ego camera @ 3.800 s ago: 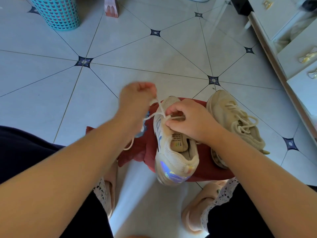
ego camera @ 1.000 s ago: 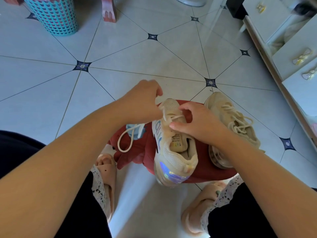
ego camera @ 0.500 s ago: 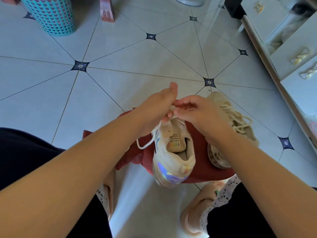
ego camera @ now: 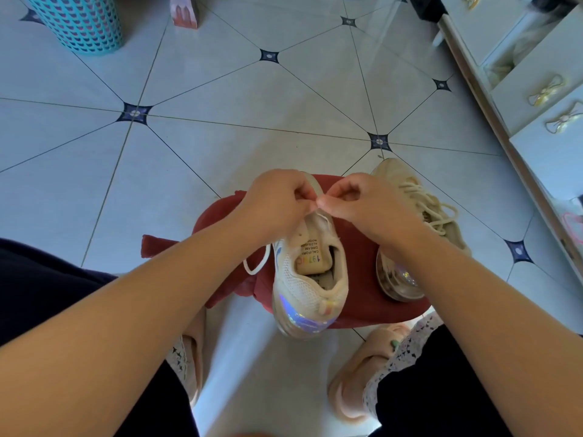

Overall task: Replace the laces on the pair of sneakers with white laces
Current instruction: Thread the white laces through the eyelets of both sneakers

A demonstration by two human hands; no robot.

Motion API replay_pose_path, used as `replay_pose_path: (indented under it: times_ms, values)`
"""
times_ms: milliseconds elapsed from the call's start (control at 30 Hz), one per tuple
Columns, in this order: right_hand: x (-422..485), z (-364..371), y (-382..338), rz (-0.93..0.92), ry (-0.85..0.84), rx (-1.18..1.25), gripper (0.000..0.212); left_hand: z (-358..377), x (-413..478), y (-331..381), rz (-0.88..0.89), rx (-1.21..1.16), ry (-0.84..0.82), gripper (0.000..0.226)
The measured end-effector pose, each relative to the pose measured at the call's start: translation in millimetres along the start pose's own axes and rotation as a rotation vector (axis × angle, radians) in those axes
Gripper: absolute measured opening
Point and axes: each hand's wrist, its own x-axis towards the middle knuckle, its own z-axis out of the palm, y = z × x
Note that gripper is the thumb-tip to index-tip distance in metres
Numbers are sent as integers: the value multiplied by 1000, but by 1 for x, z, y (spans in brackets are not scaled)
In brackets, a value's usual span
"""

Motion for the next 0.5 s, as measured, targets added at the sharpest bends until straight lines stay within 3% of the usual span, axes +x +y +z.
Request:
replay_pose_path:
  times_ms: [167,400,500]
  values:
    - [-6,-5,-3,73,-140,4,35,5,2,10,-22,206,-93,23]
    - [-4,-9,-15,-8,-144,-329,19,21,-2,-3,80,187,93,15]
    - [-4,-8,-14,105,-162,-202,13,25,-2,-7,116,190,109,17]
